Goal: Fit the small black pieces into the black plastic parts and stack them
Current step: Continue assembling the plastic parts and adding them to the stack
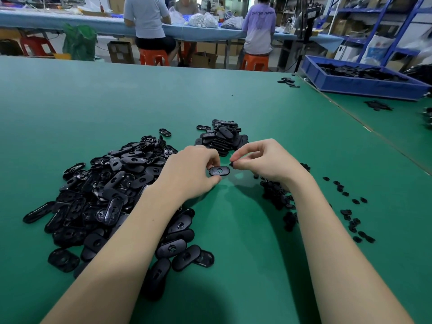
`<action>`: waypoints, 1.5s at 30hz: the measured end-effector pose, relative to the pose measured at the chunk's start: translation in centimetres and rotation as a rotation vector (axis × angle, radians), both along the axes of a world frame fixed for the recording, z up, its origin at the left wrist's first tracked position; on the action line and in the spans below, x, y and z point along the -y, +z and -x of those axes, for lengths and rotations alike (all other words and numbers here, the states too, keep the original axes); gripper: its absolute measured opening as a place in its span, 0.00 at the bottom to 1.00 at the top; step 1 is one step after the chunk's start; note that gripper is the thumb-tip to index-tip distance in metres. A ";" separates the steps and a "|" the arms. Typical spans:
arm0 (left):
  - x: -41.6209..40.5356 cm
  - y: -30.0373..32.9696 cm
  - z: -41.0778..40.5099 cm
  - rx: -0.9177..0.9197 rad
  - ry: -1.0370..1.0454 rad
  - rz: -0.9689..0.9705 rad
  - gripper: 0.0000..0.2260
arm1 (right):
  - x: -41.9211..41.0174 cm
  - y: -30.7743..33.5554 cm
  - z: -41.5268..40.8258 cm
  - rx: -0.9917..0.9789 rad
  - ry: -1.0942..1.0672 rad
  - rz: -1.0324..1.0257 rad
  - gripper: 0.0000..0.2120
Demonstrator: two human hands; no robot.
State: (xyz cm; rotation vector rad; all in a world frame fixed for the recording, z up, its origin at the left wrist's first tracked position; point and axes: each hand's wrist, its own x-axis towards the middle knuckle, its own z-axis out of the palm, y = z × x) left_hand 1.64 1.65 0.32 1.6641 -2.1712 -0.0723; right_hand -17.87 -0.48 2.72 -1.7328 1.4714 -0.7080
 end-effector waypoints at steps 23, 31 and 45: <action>-0.3 0.3 1.0 0.105 0.060 0.128 0.07 | -0.1 0.5 -2.0 -0.238 -0.053 -0.039 0.05; -0.4 0.6 1.1 0.108 0.061 0.160 0.07 | 0.2 0.4 -2.2 -0.233 -0.106 -0.047 0.11; -0.1 1.1 0.2 -0.055 -0.030 -0.140 0.05 | 0.5 -1.3 -1.1 -0.083 0.012 0.012 0.11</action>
